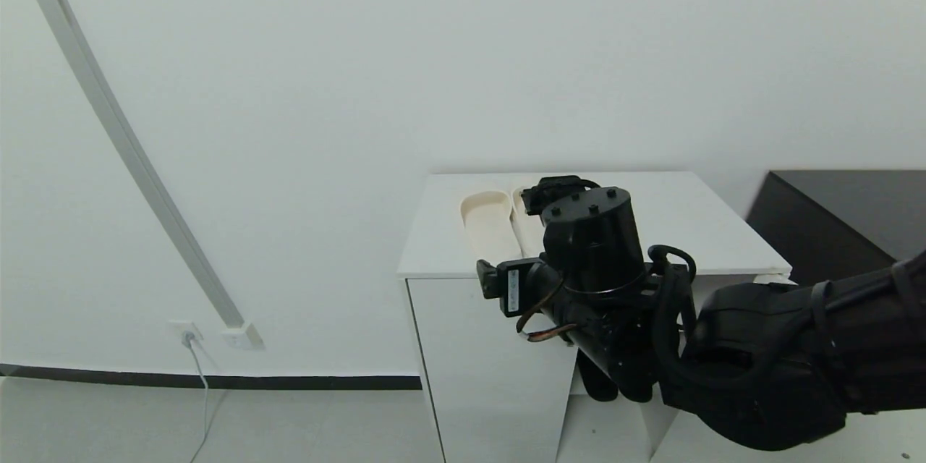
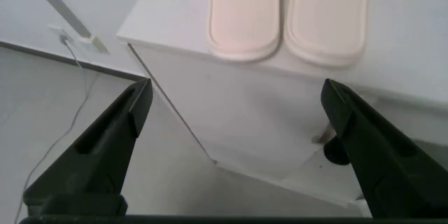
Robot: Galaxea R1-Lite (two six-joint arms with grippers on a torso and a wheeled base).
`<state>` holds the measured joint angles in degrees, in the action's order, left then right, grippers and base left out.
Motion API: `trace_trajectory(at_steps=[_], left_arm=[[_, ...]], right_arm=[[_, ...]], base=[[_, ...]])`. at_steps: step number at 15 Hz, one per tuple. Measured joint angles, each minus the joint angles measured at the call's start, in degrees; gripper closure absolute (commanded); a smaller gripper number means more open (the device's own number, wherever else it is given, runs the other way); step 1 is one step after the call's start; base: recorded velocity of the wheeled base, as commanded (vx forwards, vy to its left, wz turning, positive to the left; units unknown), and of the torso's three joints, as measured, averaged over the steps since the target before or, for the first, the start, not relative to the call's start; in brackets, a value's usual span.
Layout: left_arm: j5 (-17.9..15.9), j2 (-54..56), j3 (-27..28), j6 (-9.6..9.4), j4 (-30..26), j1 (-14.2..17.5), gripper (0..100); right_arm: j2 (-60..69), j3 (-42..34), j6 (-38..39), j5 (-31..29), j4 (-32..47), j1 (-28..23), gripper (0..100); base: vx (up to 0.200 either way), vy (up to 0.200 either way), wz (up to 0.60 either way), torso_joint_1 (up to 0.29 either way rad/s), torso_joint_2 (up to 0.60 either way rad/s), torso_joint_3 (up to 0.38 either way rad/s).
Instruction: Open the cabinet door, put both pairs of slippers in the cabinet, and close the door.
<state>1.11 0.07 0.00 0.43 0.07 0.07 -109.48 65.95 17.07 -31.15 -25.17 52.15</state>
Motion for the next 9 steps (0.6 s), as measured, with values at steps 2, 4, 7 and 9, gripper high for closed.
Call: trace_trajectory(at_steps=[2,4,7,9], left_arm=[[-0.02,0.0,0.0,0.09,0.02,-0.02,100],[0.0,0.0,0.0,0.3,0.02,-0.05,100],[0.01,0.0,0.0,0.33,-0.02,0.02,100],[0.0,0.0,0.0,0.44,-0.02,0.02,100]], right_arm=[[-0.49,-0.71,-0.13,-0.46,-0.68,-0.01,0],[-1.82,-1.1,-0.6,-0.9,-3.91,-0.2,0],[-4.79,-1.18,-7.03,-0.49,-11.8,-3.04,0],[-6.75,-0.66,-10.01,1.87,-14.98,-4.78,0]], base=[[0.2,0.0,0.0,0.01,0.0,-0.002],[0.1,0.0,0.0,-0.001,0.0,0.001],[0.0,0.0,0.0,0.0,0.0,0.0],[0.0,0.0,0.0,0.0,0.0,0.0]])
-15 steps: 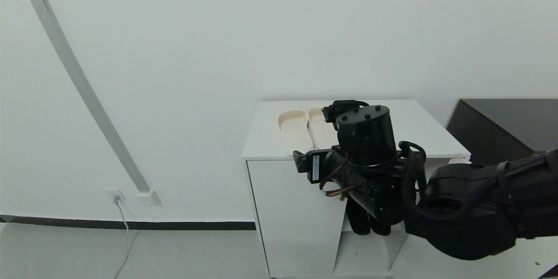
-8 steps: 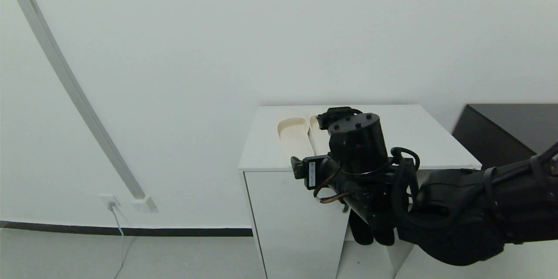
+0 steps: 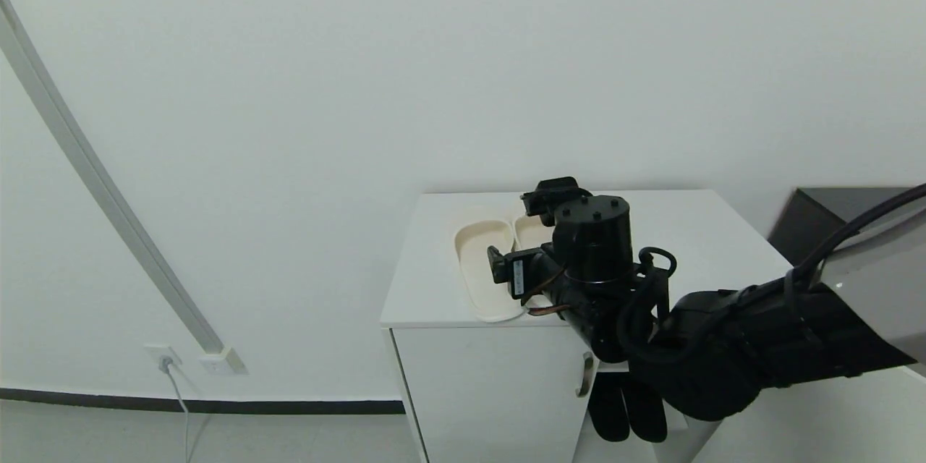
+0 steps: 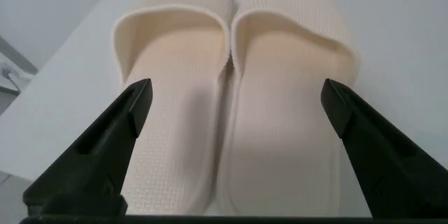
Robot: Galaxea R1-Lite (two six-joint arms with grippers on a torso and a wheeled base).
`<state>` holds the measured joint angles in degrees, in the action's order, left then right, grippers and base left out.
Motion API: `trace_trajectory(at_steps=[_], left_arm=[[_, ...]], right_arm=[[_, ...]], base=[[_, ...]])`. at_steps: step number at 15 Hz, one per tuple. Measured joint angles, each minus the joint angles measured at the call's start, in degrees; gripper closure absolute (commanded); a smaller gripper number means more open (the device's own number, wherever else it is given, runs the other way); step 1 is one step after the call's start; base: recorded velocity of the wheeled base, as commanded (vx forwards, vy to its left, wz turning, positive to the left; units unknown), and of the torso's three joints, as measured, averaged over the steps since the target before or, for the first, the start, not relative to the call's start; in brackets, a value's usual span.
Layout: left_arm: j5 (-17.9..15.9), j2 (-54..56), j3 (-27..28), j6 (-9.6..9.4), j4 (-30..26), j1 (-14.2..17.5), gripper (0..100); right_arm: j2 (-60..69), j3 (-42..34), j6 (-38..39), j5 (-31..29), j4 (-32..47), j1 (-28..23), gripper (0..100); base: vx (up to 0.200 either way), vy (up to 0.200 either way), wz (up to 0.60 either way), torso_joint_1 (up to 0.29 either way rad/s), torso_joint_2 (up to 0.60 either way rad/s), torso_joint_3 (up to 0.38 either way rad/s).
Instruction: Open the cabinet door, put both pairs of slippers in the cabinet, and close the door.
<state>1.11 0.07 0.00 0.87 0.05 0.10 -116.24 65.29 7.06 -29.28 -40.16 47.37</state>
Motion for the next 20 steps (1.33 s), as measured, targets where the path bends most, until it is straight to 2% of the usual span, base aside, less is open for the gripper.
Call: trace_trajectory(at_steps=[4,10,16,17,20], left_arm=[[0.0,0.0,0.0,-0.09,0.02,-0.02,100],[0.0,0.0,0.0,0.0,0.02,-0.07,100],[0.0,0.0,0.0,0.0,0.02,-0.07,100],[0.0,0.0,0.0,-0.07,0.02,-0.07,100],[0.0,0.0,0.0,-0.09,0.02,0.0,100]], right_arm=[[-2.89,3.64,-0.28,2.52,1.46,-1.79,0],[-9.06,13.4,0.02,2.79,6.02,-3.24,0],[-12.46,17.88,0.16,2.99,6.63,-3.77,0],[-12.92,18.47,0.2,3.01,6.74,-3.77,100],[-13.99,19.43,0.6,2.99,6.88,-3.74,100]], base=[[0.0,0.0,0.0,0.0,0.0,0.0],[0.0,0.0,0.0,0.0,0.0,0.0],[0.0,0.0,0.0,0.0,0.0,0.0],[0.0,0.0,0.0,0.0,0.0,0.0],[0.0,0.0,0.0,0.0,0.0,0.0]])
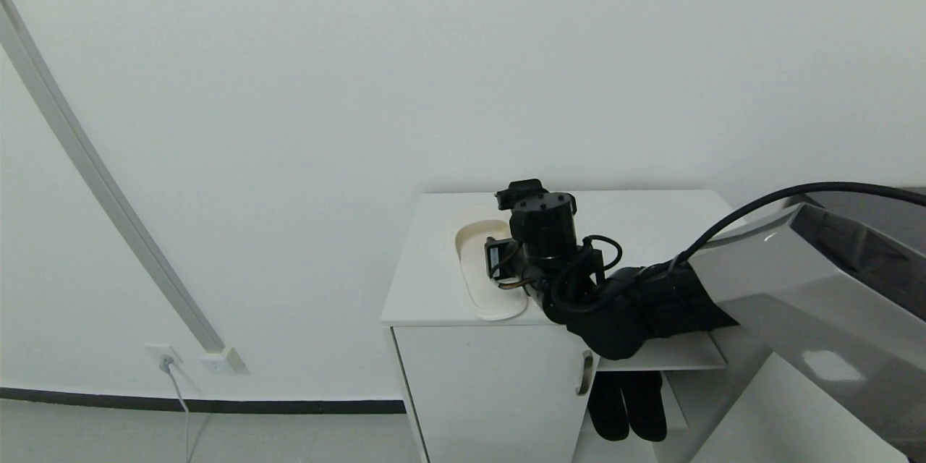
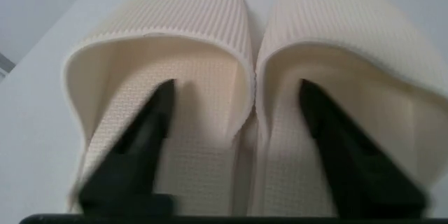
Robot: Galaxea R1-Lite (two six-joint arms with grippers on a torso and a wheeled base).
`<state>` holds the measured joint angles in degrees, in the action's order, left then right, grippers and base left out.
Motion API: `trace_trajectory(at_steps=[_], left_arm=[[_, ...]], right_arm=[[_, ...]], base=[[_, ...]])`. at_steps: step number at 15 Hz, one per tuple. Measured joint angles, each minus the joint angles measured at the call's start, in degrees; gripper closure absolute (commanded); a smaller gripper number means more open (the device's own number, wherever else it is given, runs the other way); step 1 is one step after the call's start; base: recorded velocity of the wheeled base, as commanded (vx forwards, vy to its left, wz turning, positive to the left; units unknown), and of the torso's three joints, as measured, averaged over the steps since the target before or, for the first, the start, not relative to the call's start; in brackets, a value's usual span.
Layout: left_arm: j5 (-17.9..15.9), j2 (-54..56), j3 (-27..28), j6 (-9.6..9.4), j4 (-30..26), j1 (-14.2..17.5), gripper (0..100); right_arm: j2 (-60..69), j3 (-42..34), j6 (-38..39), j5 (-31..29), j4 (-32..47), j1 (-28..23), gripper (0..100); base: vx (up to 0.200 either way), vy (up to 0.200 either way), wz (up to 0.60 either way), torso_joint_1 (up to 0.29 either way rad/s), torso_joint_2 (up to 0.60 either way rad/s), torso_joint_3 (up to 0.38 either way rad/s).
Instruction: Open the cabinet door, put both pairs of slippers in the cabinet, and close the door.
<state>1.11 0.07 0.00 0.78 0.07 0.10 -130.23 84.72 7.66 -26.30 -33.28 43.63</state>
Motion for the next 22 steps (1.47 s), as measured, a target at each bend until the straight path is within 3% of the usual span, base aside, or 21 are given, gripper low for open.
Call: trace_trajectory(at_steps=[10,19,22], left_arm=[[0.0,0.0,0.0,0.09,0.0,-0.02,100],[0.01,0.0,0.0,0.09,0.0,0.0,100],[0.04,0.0,0.0,0.09,0.0,-0.02,100]], right_arm=[[2.34,-2.06,0.2,0.57,-0.16,0.61,100],[30.62,-36.27,3.83,7.39,-0.96,2.36,100],[38.8,-44.29,3.94,10.18,-1.48,3.55,100]], base=[[0.0,0.0,0.0,0.0,0.0,0.0],[0.0,0.0,0.0,0.0,0.0,0.0],[0.0,0.0,0.0,0.0,0.0,0.0]])
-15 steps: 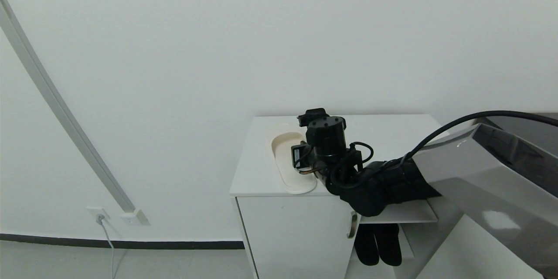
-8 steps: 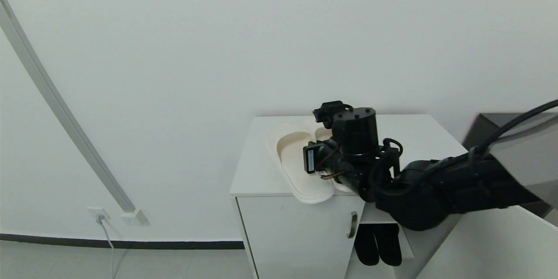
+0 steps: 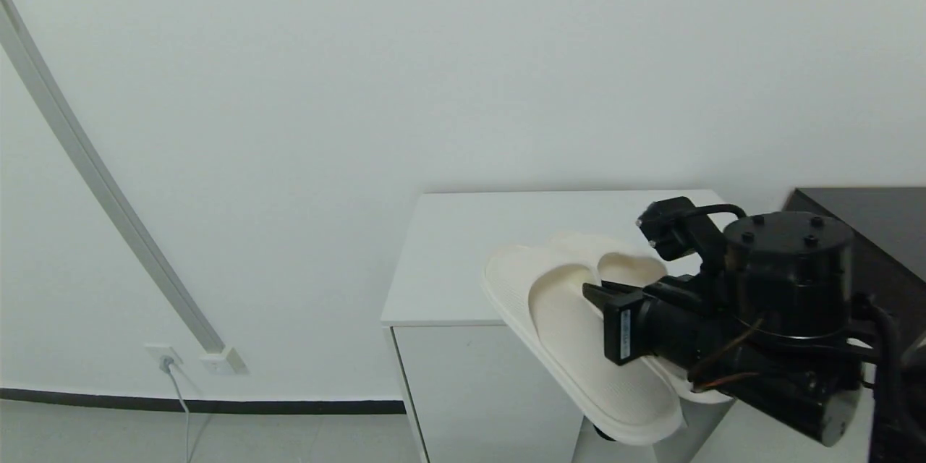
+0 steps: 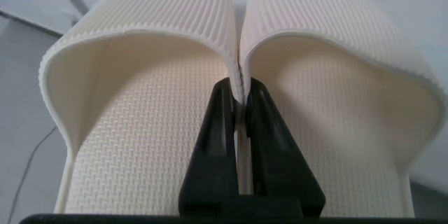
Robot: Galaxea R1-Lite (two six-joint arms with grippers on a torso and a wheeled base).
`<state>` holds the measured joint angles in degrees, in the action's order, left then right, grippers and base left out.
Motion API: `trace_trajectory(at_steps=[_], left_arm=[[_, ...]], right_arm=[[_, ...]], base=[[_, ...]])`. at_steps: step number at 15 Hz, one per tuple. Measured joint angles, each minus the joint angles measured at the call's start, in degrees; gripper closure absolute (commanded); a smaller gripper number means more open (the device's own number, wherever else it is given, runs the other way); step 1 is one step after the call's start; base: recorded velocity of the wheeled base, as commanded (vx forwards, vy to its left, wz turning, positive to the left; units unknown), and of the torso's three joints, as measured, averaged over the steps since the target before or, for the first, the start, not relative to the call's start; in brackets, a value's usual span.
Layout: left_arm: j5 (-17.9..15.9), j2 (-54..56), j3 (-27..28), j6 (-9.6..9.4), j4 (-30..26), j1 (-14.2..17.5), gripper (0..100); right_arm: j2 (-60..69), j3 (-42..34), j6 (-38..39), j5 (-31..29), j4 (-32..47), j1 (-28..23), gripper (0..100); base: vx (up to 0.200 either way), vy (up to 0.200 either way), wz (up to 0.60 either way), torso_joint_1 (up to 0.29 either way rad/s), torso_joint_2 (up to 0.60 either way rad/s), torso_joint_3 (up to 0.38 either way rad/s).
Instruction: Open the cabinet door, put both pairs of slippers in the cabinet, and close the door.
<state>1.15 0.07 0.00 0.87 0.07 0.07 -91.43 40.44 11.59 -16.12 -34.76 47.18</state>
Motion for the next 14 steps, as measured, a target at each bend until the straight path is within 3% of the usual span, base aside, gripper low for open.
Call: trace_trajectory(at_steps=[8,14], left_arm=[[0.18,0.0,0.0,0.0,0.0,0.0,100],[0.24,0.0,0.0,0.0,0.0,-0.05,100]], right_arm=[[4.88,-3.17,-0.38,0.96,-0.17,2.71,100],[3.97,-3.18,-0.11,0.9,-0.33,3.67,100]], base=[[0.0,0.0,0.0,0.0,0.0,0.0],[-0.2,0.0,0.0,0.0,0.0,0.001]])
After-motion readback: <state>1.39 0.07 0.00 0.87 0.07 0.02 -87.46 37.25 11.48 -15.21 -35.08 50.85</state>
